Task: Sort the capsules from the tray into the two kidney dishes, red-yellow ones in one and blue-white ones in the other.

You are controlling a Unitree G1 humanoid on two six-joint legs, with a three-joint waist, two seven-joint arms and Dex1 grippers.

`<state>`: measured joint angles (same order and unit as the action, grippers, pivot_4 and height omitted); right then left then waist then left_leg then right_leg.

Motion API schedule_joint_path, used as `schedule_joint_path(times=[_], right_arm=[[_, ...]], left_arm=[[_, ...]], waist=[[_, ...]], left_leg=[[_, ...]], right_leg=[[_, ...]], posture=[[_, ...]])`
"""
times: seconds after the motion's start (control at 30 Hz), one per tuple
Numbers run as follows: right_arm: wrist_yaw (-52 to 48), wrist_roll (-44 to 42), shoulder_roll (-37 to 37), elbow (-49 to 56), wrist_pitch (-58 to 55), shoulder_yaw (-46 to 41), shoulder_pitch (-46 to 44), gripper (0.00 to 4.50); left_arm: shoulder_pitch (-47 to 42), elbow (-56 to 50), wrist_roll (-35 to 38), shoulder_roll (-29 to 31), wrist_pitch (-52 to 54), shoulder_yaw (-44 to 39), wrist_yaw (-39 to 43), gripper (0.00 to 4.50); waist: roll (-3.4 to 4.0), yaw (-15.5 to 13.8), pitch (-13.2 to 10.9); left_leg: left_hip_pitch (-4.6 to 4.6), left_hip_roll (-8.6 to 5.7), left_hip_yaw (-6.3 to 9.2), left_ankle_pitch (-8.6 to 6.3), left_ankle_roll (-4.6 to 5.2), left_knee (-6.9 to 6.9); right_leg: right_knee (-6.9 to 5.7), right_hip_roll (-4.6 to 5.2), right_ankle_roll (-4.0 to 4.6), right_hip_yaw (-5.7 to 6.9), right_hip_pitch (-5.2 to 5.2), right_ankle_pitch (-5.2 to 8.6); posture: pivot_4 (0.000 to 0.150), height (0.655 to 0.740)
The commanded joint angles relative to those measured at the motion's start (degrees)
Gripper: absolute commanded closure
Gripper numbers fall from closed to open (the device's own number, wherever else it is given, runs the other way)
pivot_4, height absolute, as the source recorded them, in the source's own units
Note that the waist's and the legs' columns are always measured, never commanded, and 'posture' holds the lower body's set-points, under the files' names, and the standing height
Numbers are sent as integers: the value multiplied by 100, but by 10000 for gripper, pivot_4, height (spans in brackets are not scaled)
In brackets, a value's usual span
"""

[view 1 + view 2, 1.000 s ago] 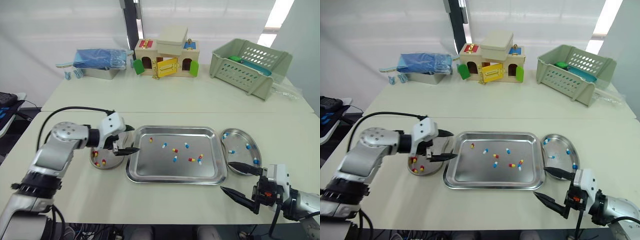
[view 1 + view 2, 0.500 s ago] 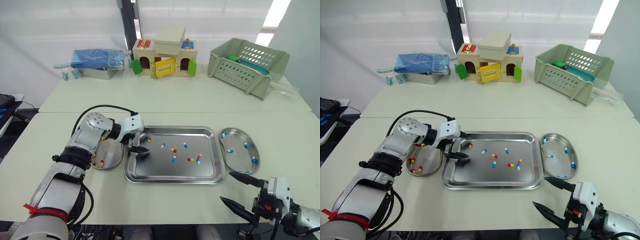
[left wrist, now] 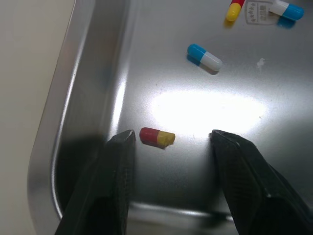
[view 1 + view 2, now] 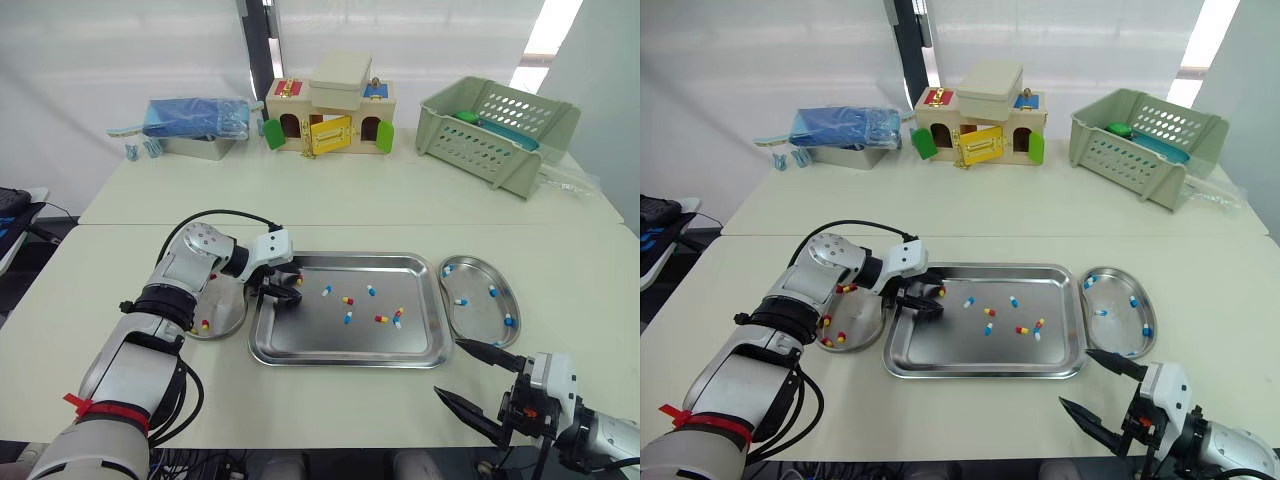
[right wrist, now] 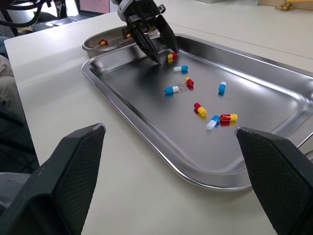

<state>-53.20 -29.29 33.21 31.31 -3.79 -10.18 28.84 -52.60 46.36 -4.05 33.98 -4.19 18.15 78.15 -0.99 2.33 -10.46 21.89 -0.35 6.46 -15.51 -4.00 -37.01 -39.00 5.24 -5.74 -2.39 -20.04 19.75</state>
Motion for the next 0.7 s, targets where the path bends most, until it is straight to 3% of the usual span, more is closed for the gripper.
schedule_joint_path(times=[0.03, 0.23, 0.4, 0.7], right_arm=[[52, -32, -27, 210, 77, -42, 88, 0], [53, -11, -32, 115, 140, -6, 84, 0], [49, 15, -51, 76, 183, 27, 77, 0], [-29, 63, -91, -53, 312, 64, 83, 0]], left_arm=[[-7, 100, -170, 22, -53, 35, -1, 18012], [-12, 122, -189, -20, -44, 9, -14, 18012], [7, 104, -238, 13, -13, 36, -5, 28946], [14, 117, -298, 23, 100, 73, 3, 28946]], waist=[[0, 2, 0], [1, 1, 1], [0, 1, 2], [1, 2, 4]], left_leg=[[0, 0, 0, 0, 0, 0], [-2, 0, 0, 0, 0, 0], [-3, 0, 0, 0, 0, 0], [-5, 0, 0, 0, 0, 0]], right_leg=[[0, 0, 0, 0, 0, 0], [0, 0, 0, 0, 2, 0], [0, 0, 0, 0, 3, 0], [-1, 0, 0, 0, 4, 0]], posture=[[1500, 7400], [1500, 7400], [1500, 7400], [1500, 7400]])
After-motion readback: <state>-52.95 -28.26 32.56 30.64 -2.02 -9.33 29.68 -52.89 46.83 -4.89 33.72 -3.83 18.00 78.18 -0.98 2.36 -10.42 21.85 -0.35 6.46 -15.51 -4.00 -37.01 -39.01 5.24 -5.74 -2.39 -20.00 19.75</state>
